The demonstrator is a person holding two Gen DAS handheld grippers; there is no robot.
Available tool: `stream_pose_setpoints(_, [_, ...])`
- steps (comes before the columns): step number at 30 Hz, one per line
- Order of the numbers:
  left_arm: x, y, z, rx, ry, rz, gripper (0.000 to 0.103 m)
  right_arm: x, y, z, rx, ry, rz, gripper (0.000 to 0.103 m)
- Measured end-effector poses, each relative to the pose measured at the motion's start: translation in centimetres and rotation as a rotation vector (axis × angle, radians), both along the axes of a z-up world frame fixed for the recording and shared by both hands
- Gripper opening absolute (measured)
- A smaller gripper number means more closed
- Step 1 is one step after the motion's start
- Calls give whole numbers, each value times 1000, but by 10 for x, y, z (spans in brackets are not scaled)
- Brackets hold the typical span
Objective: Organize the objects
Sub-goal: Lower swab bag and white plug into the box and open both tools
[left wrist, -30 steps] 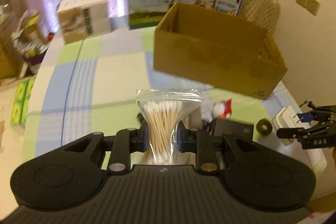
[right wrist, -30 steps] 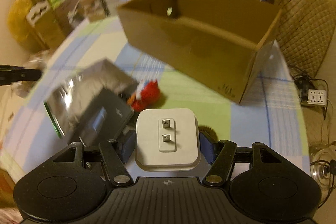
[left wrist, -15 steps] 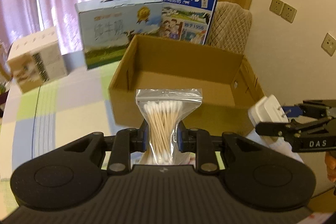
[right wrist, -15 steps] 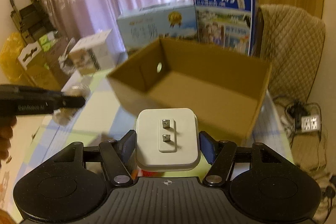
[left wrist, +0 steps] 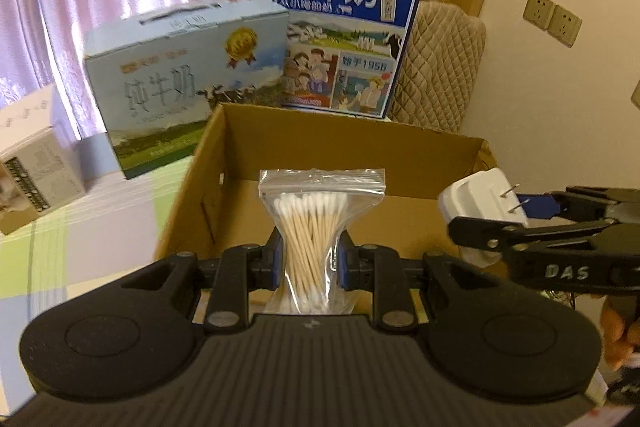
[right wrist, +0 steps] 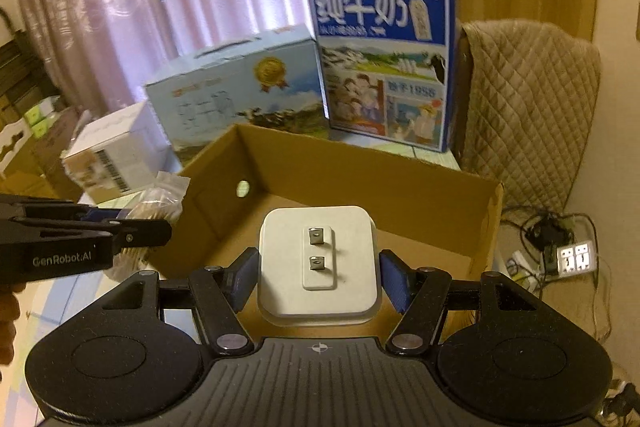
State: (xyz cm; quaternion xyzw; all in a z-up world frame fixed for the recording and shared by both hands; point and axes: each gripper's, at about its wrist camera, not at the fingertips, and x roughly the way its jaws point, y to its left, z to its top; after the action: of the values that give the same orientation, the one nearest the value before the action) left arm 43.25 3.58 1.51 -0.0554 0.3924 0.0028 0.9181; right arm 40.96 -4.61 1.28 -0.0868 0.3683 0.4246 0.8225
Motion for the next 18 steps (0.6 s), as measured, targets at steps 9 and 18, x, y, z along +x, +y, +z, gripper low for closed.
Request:
stream_pose_setpoints(9, [48,-7,-43,-51,106,-12,21,30,18,-42,-88,83,-55,61])
stream_pose_setpoints(18, [73,-13,-88,1,256,-33,21,35,36,-75,-199,105,-28,61])
